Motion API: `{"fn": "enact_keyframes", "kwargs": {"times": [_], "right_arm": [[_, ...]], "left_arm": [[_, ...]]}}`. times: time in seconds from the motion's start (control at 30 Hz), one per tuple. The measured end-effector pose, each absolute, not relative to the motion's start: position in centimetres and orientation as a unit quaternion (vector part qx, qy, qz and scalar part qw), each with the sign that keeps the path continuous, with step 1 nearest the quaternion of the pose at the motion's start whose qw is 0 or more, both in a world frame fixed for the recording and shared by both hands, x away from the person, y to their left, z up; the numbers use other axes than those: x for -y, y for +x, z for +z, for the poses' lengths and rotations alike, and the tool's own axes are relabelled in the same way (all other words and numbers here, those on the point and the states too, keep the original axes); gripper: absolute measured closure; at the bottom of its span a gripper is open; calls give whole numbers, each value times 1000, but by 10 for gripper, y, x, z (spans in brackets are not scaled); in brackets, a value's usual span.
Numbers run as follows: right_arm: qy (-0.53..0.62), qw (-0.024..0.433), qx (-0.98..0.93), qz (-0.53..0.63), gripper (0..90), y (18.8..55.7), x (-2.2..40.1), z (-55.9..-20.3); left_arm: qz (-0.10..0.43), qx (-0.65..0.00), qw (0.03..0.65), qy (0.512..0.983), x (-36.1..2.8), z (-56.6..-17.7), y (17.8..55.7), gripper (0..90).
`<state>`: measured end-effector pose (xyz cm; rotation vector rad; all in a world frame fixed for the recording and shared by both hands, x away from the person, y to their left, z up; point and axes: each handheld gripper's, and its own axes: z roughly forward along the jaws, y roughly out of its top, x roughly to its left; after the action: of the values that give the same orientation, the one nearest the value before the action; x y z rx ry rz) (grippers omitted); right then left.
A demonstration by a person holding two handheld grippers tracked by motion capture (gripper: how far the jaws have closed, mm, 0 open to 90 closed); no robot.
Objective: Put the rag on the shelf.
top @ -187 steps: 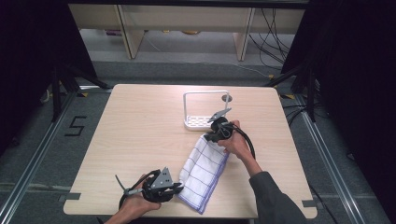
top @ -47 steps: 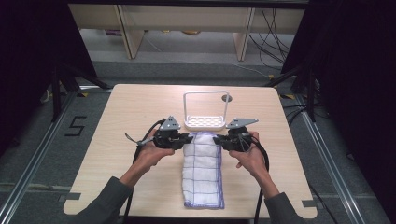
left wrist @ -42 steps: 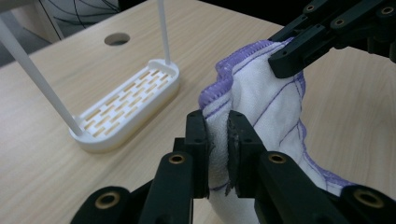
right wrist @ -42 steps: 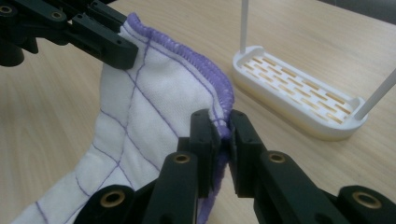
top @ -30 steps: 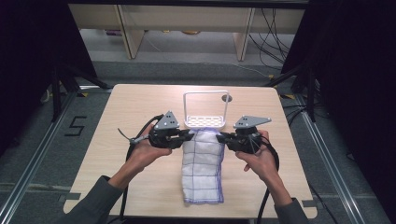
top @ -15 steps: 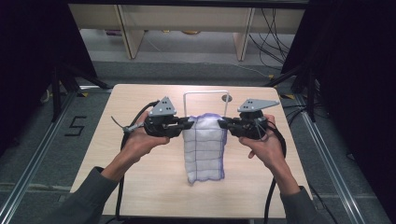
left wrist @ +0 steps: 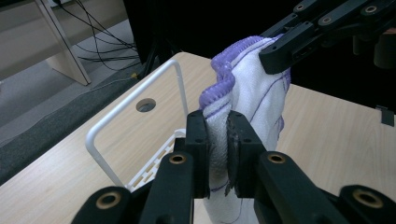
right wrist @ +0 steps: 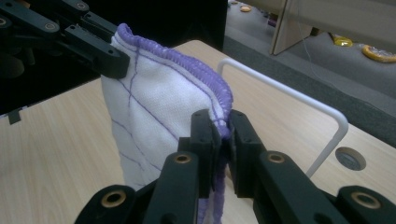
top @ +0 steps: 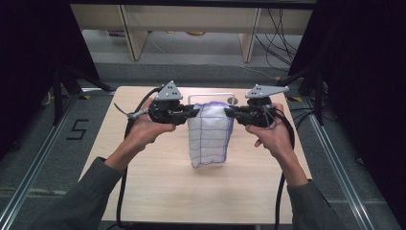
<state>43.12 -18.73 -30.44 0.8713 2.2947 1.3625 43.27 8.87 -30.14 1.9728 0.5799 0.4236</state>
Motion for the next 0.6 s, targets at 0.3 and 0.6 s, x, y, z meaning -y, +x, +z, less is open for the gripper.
{"fn": "enact_keyframes", "kwargs": {"times": [0.3, 0.6], "right_arm": [[313, 175, -797, 486, 822, 455, 185, -287], [322, 198, -783, 493, 821, 482, 183, -264]], "left_arm": [[192, -260, 495, 806, -88, -285, 457, 804], [207, -267, 513, 789, -84, -270, 483, 804]]}}
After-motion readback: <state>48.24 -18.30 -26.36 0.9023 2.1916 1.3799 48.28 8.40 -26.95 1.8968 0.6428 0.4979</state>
